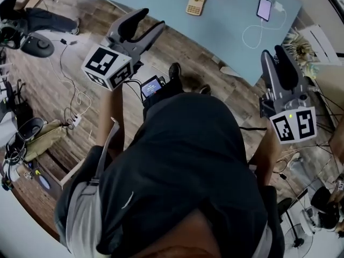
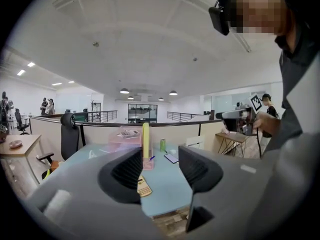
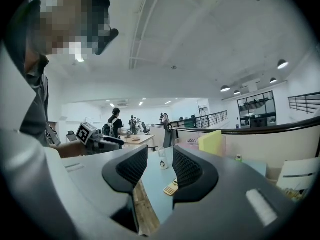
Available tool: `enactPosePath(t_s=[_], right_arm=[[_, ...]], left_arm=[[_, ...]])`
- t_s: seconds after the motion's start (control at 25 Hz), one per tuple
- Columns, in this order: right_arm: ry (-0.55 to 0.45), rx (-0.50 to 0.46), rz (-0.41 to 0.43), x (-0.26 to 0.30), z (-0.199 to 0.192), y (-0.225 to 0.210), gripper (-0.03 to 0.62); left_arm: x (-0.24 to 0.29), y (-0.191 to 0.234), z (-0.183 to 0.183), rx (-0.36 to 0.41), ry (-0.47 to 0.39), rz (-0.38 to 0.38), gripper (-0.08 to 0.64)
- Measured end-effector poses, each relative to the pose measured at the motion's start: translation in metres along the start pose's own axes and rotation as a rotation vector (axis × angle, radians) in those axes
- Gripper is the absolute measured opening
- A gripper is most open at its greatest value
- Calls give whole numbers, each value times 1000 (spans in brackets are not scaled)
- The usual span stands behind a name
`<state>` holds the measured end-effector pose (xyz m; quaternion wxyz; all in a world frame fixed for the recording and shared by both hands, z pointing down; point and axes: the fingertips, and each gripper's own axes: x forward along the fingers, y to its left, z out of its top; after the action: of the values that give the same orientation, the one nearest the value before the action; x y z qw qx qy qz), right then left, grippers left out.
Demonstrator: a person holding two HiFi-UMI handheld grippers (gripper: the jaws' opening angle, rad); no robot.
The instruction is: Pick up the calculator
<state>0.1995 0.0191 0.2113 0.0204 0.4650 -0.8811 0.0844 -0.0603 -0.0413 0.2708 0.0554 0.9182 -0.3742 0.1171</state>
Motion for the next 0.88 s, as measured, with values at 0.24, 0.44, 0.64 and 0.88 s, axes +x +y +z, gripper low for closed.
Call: enactPosePath(t_s=[0.24,0.44,0.64,0.88], right_arm=[[-11,-15,-70,32,13,10,150],[-7,-10,-139,55,12,15,150],[-11,1,-210,74,10,23,150],[3,12,-282,87,6,32,150]], left_arm=[[25,35,-4,13,18,-98,247],[44,60,-11,21,35,-182,252],[60,82,-17,23,48,-259,252],[77,100,-27,24,69,-337,252]])
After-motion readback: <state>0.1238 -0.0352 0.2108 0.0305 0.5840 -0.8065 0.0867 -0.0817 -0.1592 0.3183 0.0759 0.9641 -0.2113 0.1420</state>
